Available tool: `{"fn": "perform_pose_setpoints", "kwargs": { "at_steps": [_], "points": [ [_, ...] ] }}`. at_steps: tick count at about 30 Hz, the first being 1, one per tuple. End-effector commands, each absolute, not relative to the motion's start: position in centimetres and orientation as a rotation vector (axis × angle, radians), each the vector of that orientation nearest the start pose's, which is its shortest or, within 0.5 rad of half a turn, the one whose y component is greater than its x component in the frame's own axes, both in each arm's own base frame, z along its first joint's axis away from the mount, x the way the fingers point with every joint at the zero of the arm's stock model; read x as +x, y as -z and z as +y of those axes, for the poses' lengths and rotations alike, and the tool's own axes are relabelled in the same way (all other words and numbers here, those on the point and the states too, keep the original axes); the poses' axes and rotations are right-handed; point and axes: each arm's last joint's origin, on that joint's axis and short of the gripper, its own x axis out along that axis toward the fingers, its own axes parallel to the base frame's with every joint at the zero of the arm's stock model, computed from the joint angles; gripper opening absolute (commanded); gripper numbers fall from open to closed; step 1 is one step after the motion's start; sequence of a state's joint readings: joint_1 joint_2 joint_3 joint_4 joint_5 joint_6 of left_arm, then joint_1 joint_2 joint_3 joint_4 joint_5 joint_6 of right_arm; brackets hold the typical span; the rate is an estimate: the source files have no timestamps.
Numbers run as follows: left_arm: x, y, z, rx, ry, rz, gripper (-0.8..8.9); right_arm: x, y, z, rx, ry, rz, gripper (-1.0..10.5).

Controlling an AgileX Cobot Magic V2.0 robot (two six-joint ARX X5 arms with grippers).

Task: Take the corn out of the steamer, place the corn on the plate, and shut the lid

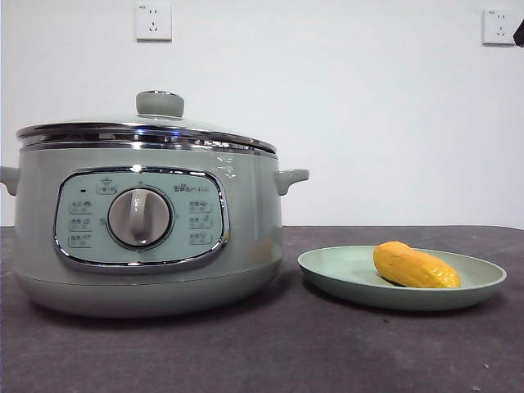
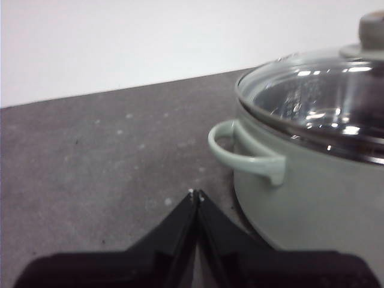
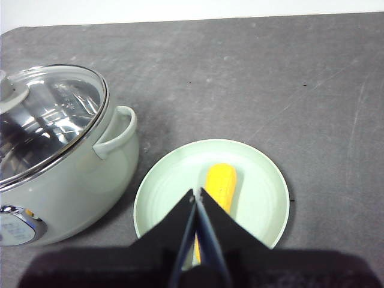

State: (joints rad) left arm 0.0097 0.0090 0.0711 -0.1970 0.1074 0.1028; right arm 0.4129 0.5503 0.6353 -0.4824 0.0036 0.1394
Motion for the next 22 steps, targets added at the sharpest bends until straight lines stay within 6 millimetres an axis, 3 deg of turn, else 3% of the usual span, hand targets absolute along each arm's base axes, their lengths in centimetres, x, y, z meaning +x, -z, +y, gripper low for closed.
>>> {"fn": "perform_pose_setpoints", "kwargs": {
  "at_steps": [1,6,22],
  "points": [
    [9.4,-16.0,-0.2,0.07,0.093,0.139,-0.04,11.3,-28.3,4.9,0.061,-0.372,0.423,0.0],
    [9.5,-14.7,-0.2,0.038,0.093,0.19,-0.04,11.3,-28.3,4.9,0.061,-0.372,0.423,0.0],
    [9.5,-14.8,-0.2,0.038,0.095,0.181,-0.04,11.3,-28.3,4.9,0.061,-0.372,0.423,0.0]
  ]
}}
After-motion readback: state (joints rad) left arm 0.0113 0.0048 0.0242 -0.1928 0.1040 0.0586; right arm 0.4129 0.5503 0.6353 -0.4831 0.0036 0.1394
